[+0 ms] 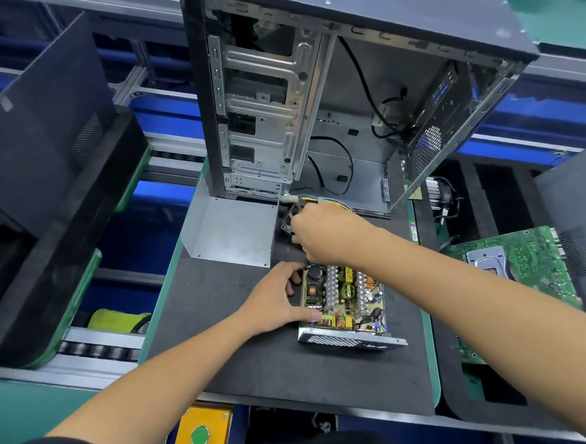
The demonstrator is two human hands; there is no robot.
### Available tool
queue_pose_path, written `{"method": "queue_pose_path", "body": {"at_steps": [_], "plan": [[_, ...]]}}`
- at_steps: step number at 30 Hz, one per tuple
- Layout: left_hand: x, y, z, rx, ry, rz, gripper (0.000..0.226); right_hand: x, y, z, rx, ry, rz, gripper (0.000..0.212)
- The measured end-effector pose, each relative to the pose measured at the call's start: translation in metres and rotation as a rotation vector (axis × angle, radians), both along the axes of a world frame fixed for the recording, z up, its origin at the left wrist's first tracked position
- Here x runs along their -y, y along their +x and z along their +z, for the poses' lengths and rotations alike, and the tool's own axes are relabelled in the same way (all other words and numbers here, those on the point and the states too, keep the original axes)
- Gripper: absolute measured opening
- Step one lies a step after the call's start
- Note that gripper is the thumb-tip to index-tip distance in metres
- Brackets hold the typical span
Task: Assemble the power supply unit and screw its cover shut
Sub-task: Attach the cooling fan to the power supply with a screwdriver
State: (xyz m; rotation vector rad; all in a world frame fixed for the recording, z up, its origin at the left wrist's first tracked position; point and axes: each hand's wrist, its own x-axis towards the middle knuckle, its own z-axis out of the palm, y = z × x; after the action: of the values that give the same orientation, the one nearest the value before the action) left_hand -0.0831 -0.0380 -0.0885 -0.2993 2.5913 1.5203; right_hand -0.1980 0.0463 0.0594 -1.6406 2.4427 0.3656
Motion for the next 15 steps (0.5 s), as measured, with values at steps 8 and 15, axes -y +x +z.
{"method": "queue_pose_path", "body": {"at_steps": [8, 15], "plan": [[0.001, 0.000, -0.002, -0.014, 0.016, -0.005, 0.095, -0.008, -0.004, 0.004, 0.055, 0.076, -0.047, 0.028], [0.000, 0.000, -0.003, -0.007, 0.015, -0.001, 0.096, -0.003, 0.008, 0.009, -0.043, 0.107, -0.020, 0.021]]}}
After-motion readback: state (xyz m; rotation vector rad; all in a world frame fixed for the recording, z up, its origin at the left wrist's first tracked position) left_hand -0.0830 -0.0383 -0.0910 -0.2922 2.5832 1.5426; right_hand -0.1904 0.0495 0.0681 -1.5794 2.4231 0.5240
